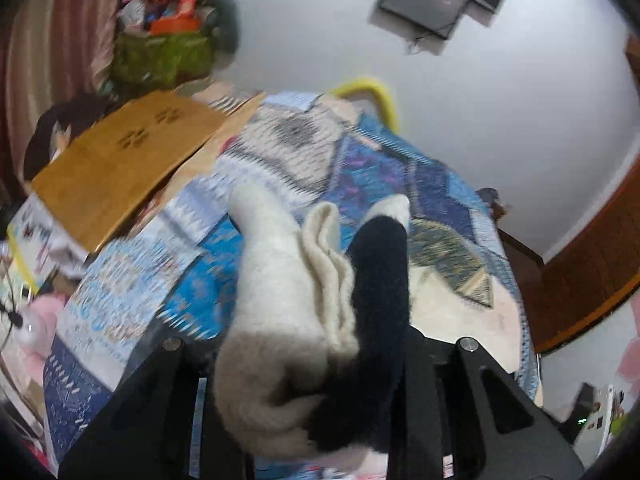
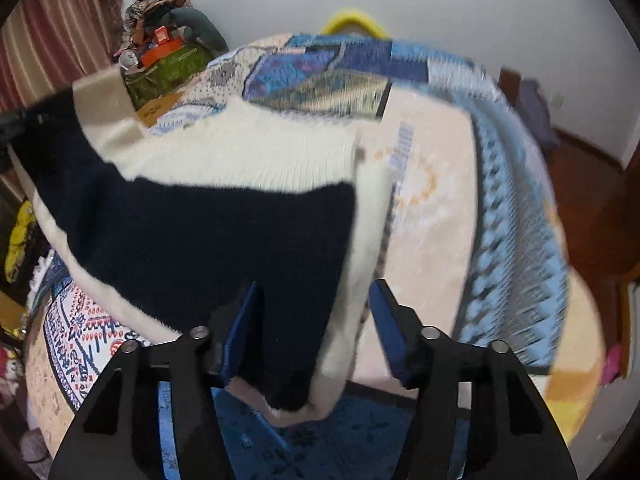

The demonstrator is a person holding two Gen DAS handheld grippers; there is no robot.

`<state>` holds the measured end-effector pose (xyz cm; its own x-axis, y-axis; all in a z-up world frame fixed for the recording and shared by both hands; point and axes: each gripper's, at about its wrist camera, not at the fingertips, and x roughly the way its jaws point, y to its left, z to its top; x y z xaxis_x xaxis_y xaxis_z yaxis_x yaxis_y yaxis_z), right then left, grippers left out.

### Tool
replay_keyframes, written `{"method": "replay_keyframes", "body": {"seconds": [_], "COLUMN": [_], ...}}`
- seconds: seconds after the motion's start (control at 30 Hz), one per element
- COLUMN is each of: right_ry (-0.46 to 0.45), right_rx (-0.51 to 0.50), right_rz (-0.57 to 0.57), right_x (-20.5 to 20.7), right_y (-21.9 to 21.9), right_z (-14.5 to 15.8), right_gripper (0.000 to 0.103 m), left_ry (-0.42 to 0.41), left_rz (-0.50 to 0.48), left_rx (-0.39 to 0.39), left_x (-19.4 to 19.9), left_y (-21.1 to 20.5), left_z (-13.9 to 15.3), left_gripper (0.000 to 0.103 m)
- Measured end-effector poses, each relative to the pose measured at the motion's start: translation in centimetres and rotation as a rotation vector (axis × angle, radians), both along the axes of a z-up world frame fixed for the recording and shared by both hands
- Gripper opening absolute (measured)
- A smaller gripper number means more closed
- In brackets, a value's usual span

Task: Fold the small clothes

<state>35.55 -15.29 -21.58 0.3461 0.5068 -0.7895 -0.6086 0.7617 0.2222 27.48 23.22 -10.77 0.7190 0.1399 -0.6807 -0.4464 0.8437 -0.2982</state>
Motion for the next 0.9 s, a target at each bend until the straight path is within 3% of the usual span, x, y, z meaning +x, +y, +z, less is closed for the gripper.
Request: {"method": "replay_keyframes", "body": {"seconds": [0.17,0.37,0.53,0.73,0.87,0.9], "right_ry": [0.031,0.035,0.047,0.013,-0.020,-0.036], "right_rx": [0.043,0.058,0.084,0.083,0.071,0.062], "right_rz": [-0.003,0.004,-0.001,-0.015,-0.035,-0.042], "right_x": [0.3,0.1,0.3,-0.4,-1.1,-1.3], "right_y": [-0.2,-0.6,-1.5,-3.8,-5.5,-5.9], "right_z": [-0.5,-0.5,-0.4,0.9,2.0,2.4], "right_gripper": [0.048,0.048,0.048,0.048,0.048,0.048], "left_ry": [-0.050,-0.080,-0.034,0.118,0.179,0.187], "left_rz": [-0.134,-0.286,-0.407,-0.584,-0.690,-0.710], "left_rx": [0.075,0.163,0.206,0.193,0.280,0.298], "left_x": [4.2,9.0,10.3,9.3,6.7,6.2], "left_y": [-7.0,-16.5,-22.6,-25.9,-28.0,-28.1], "left_z": [3.7,5.7,3.1,-2.2,-3.7,-3.9], "left_gripper": [0.027,0.027,0.027,0.027,0.032,0.038]}}
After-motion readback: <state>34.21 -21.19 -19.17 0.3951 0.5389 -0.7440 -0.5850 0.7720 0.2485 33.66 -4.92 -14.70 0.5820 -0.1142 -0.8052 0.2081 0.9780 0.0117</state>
